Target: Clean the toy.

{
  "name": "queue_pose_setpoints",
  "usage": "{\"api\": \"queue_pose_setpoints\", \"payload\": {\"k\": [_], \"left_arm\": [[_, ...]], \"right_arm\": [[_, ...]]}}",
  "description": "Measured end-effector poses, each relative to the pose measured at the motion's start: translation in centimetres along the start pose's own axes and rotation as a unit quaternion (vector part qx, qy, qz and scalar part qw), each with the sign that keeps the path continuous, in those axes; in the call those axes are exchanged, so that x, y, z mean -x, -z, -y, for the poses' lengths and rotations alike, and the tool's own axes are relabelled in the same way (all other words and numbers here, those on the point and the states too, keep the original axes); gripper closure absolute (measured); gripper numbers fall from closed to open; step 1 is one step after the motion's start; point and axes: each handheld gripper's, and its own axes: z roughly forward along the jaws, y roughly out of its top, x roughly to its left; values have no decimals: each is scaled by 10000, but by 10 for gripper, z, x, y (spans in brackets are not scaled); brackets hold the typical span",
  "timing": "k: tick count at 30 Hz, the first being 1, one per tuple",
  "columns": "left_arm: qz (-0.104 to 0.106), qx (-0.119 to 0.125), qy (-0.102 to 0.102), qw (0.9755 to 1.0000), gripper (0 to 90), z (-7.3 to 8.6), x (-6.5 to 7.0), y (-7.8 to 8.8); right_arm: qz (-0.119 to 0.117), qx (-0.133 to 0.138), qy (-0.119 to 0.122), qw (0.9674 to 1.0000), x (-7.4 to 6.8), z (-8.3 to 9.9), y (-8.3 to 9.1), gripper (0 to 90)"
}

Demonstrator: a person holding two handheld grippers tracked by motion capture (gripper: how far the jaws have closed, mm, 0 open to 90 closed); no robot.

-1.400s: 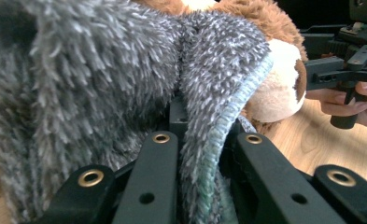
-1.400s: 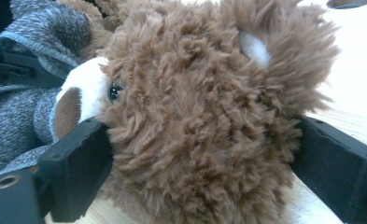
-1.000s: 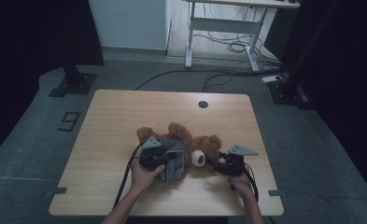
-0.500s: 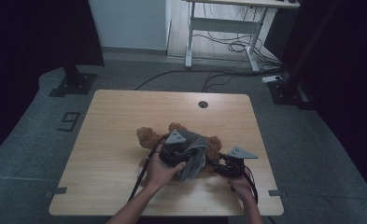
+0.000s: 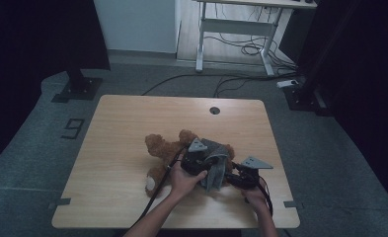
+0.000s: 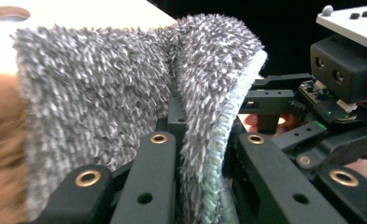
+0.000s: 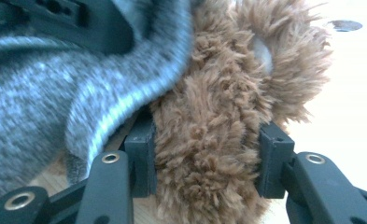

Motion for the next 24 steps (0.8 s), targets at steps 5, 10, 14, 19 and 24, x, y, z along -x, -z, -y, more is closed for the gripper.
{"api": "queue_pose_setpoints", "payload": {"k": [5, 10, 14, 19, 24], "left_arm": [[-234, 80, 111, 9996, 812, 10, -19, 21], [-271, 209, 344, 9988, 813, 21, -45, 48], [-527, 271, 335, 9977, 813, 28, -59, 71], [-623, 229, 688, 9954, 808, 49, -86, 92], [-859, 137, 941, 9918, 808, 65, -110, 110]], "right_arm": [[-16, 12, -28, 10000, 1, 1, 0, 504], [-40, 15, -41, 10000, 2, 1, 1, 504], [-40, 27, -46, 10000, 3, 1, 1, 504], [-48, 33, -53, 10000, 3, 1, 1, 504], [-46, 41, -80, 9999, 3, 2, 1, 504]]}}
